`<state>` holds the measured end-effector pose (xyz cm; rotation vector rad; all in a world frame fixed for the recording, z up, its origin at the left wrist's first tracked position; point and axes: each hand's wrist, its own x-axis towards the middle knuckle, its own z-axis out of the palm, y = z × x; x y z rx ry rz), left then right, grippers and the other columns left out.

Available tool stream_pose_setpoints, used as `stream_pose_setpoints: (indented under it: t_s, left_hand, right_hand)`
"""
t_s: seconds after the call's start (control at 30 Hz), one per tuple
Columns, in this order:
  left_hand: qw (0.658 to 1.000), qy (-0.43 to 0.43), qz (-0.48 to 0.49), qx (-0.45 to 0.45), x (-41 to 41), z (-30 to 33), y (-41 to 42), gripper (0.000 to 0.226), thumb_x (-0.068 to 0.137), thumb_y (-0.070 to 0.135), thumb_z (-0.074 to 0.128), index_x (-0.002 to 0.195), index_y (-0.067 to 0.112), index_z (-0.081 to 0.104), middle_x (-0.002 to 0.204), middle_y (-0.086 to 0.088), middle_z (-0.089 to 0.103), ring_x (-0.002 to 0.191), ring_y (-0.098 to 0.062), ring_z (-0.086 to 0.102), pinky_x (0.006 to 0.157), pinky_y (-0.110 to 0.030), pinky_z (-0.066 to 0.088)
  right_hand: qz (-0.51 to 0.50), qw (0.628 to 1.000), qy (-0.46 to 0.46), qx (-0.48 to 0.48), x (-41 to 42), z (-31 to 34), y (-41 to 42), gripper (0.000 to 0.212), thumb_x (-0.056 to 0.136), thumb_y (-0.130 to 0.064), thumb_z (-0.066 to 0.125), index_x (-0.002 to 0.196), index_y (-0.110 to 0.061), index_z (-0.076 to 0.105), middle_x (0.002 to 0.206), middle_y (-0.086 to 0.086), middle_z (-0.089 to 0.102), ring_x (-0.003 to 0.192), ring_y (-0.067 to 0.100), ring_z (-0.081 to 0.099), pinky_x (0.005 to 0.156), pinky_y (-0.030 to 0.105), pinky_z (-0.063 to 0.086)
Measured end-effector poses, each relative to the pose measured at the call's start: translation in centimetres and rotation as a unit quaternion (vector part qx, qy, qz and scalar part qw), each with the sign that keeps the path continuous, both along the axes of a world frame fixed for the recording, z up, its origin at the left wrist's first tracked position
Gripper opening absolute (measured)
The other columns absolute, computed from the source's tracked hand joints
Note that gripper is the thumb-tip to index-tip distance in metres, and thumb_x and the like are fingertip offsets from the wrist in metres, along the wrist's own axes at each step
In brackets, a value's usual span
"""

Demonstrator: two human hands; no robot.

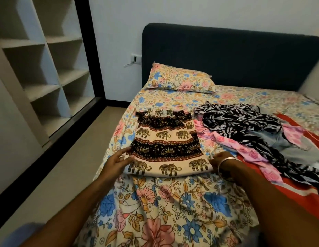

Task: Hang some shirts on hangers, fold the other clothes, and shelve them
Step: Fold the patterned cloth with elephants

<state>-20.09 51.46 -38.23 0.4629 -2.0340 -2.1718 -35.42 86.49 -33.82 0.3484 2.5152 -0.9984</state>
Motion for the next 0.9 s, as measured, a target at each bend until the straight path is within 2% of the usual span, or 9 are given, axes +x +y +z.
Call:
stream_pose_setpoints:
  t_s: [0.13,0.27,0.4,0.47,0.57,0.63,0.73,0.83,0.9]
  left_hand:
    - [0.995,0.055,-0.054,0.064,0.1,1.2,0.8,0.054,0.088,0.015,0.065,0.140,0.026,0.053,0.121,-0.017,0.071,0.108,-0.037,0.070,0.089,-0.054,0.059]
    - [0.998,0.050,-0.032,0.003,0.2,1.0,1.0,0.045,0.090,0.016,0.070,0.132,0.025,0.058,0.119,-0.013,0.072,0.101,-0.033,0.073,0.075,-0.043,0.063]
    - [0.980,-0.014,0.045,-0.195,-0.4,-0.7,-0.4,0.041,0.082,0.038,0.079,0.119,0.037,0.061,0.089,-0.014,0.074,0.074,-0.035,0.073,0.055,-0.046,0.057]
    - [0.923,-0.032,0.067,-0.376,-0.1,-1.3,-0.5,0.040,0.088,0.048,0.073,0.123,0.035,0.059,0.080,-0.005,0.071,0.063,-0.026,0.068,0.059,-0.045,0.061]
    - [0.792,0.047,0.121,-0.597,0.4,-0.7,0.3,0.050,0.090,0.055,0.067,0.129,0.025,0.060,0.109,0.000,0.072,0.090,-0.019,0.067,0.091,-0.048,0.053]
    - [0.758,0.143,0.043,-0.635,0.4,0.1,1.2,0.059,0.088,0.055,0.068,0.136,0.022,0.058,0.127,-0.002,0.064,0.110,-0.020,0.062,0.097,-0.045,0.048]
    - [0.696,0.158,-0.130,-0.688,0.3,-0.6,3.3,0.066,0.087,0.061,0.059,0.142,0.026,0.051,0.143,0.002,0.056,0.124,-0.016,0.056,0.106,-0.036,0.045]
    - [0.690,0.147,-0.135,-0.695,0.1,-1.8,3.2,0.038,0.088,0.032,0.071,0.125,0.024,0.062,0.120,0.002,0.070,0.105,-0.016,0.068,0.088,-0.035,0.059]
    - [0.675,0.122,-0.118,-0.718,0.2,-1.5,2.2,0.043,0.073,0.018,0.087,0.112,0.022,0.069,0.103,0.001,0.075,0.088,-0.017,0.073,0.074,-0.032,0.062]
  right_hand:
    - [-0.022,0.997,0.023,-0.065,0.3,-0.5,-1.3,0.072,0.075,-0.073,0.069,0.106,-0.009,0.060,0.103,0.016,0.070,0.084,0.030,0.066,0.066,0.032,0.050]
    - [0.057,0.998,0.005,-0.015,1.0,0.5,-1.9,0.046,0.086,-0.023,0.077,0.122,-0.002,0.058,0.103,0.012,0.062,0.080,0.022,0.057,0.064,0.030,0.049]
    - [0.103,0.992,0.010,0.070,0.8,1.5,-1.5,0.038,0.094,-0.021,0.068,0.123,0.003,0.060,0.106,0.015,0.060,0.096,0.027,0.057,0.089,0.038,0.052]
    - [0.125,0.985,0.036,0.115,0.8,1.5,-1.5,0.037,0.088,-0.021,0.075,0.116,-0.003,0.059,0.112,0.015,0.061,0.096,0.026,0.058,0.086,0.036,0.053]
    - [0.188,0.961,0.113,0.168,0.8,1.4,-1.3,0.054,0.076,-0.032,0.086,0.115,-0.016,0.053,0.112,0.006,0.058,0.095,0.022,0.055,0.076,0.032,0.049]
    - [0.287,0.926,0.175,0.171,0.8,1.4,-1.7,0.067,0.068,-0.040,0.089,0.122,-0.025,0.052,0.118,-0.002,0.050,0.107,0.020,0.052,0.086,0.036,0.051]
    - [0.434,0.871,0.146,0.178,1.9,0.9,-3.5,0.082,0.066,-0.042,0.088,0.137,-0.033,0.049,0.130,-0.008,0.049,0.114,0.016,0.052,0.096,0.038,0.051]
    - [0.451,0.835,0.195,0.248,3.2,-0.3,-5.0,0.050,0.081,-0.034,0.079,0.127,-0.029,0.059,0.117,-0.008,0.062,0.103,0.017,0.061,0.089,0.035,0.054]
    - [0.434,0.812,0.249,0.301,3.2,-0.5,-5.3,0.028,0.091,-0.027,0.069,0.118,-0.028,0.065,0.105,-0.005,0.067,0.093,0.016,0.063,0.085,0.034,0.056]
